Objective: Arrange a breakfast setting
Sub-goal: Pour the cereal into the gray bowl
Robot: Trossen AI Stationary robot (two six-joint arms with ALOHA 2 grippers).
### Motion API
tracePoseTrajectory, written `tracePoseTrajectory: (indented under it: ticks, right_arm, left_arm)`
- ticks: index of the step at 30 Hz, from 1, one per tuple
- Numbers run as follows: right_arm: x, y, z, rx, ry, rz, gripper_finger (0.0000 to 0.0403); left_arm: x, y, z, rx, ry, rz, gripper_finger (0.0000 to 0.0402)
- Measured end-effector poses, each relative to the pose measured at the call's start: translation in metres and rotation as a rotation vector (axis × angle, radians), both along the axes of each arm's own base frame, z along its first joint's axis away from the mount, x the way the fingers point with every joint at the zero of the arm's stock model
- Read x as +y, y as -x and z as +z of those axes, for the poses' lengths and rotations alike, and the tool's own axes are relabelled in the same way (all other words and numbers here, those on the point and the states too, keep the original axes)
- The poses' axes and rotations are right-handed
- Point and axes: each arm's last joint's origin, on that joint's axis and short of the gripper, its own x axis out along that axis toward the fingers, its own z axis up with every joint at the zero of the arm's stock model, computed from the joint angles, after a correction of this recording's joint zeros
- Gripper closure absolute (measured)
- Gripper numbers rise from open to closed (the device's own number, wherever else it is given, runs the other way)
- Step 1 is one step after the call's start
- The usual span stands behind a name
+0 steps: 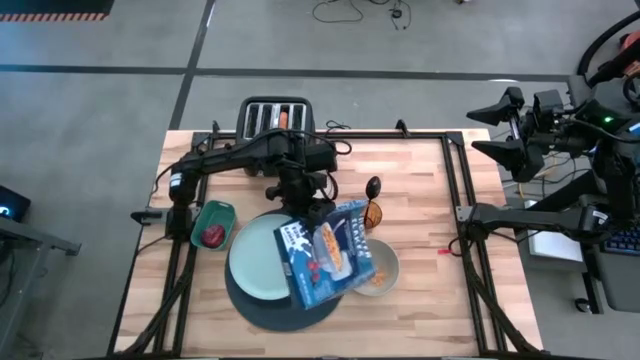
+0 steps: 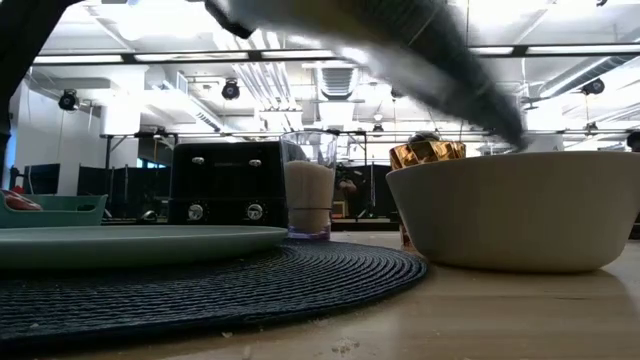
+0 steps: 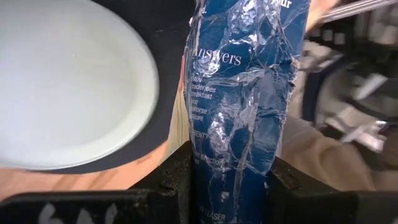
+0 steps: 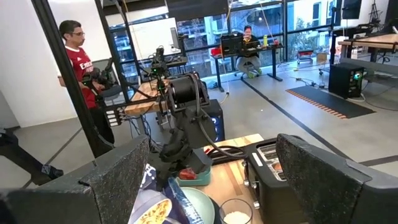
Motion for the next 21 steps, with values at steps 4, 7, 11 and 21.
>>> tracePoseTrajectory:
  ticks: [4,7,11,21]
  right_arm:
    - [0.0000,0.0001,0.0000,-0.001,0.000,0.000,0.0060]
    - [0.0000,-0.0001,0.0000,0.000,0.001,0.000,0.0060]
    - [0.0000,0.0001,0.0000,0.000,0.000,0.000,0.0060]
    - [0.0001,0.0001,-0.0007,0.006,-0.003,0.000,0.0060]
  left_arm:
    - [-0.0020,0.0023,0.0027,-0.011,0.000,-0.029,0.0303]
    - [-0.0006,0.0023,-0.0011,0.005,-0.021,-0.032,0.0303]
    - [-0.0001,0.0014,-0.0006,0.009,0.000,-0.010,0.0303]
    - [-0.0016,0.0017,-0.0018,0.015,-0.005,-0.020,0.0304]
